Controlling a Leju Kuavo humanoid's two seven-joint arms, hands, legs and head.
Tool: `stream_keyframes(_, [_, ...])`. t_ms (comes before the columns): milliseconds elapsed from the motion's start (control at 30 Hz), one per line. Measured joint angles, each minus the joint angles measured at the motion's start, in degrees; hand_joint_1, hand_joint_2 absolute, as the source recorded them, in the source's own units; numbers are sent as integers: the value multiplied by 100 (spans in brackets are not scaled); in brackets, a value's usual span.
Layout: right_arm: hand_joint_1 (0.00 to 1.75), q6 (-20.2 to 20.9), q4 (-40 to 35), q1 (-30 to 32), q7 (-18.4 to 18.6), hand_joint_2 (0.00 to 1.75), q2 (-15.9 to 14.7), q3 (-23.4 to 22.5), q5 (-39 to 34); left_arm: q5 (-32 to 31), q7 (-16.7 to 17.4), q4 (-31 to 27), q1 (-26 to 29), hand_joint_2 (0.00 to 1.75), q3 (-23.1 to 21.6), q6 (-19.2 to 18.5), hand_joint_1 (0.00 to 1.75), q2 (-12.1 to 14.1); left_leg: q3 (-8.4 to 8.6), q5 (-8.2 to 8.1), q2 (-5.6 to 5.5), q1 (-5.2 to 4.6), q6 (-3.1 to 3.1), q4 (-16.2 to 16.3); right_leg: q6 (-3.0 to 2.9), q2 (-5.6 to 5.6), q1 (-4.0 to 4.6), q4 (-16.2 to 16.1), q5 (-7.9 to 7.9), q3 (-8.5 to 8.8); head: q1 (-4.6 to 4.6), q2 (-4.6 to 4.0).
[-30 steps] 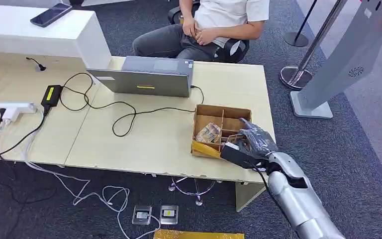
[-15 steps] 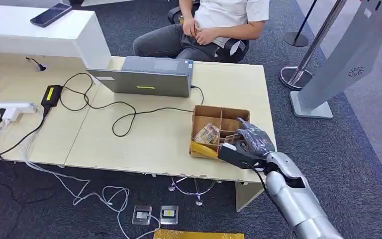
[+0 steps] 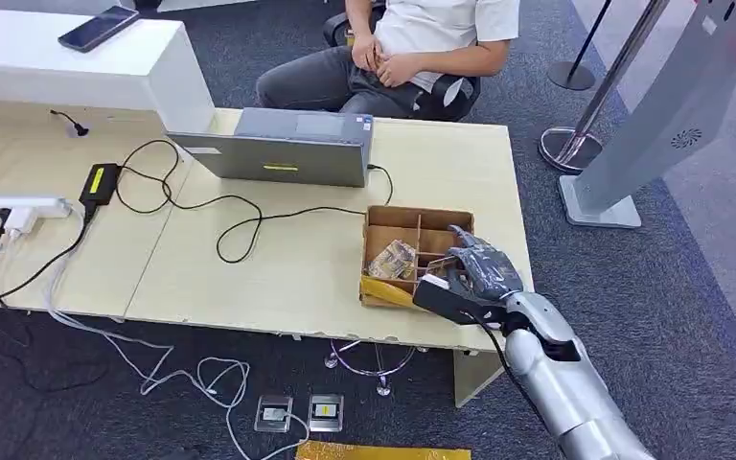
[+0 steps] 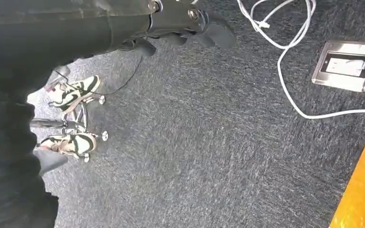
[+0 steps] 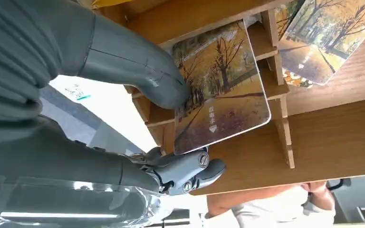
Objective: Pass the card to the sensor for recognition and then transmit it.
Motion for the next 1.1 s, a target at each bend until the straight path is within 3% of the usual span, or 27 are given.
stream_keyframes(367, [175, -122, 0, -120, 24, 175, 2, -7, -46, -9, -2, 0, -3, 175, 0, -22, 0, 0, 0, 0, 0, 0, 0, 0, 0, 1, 0, 0, 0, 1, -2, 0])
stream_keyframes(567, [175, -422, 90, -331, -33, 175, 20, -57, -190, -11, -2, 0, -16, 175, -2, -33, 0, -7, 0, 0, 0, 0, 0, 0, 0, 2, 0, 0, 0, 0, -2, 0])
stream_keyframes(1100, [175, -448, 402, -586, -72, 175, 50, -157, -216, -11, -2, 0, -32, 175, -2, -33, 0, -24, 0, 0, 0, 0, 0, 0, 0, 0, 0, 0, 0, 0, 0, -2])
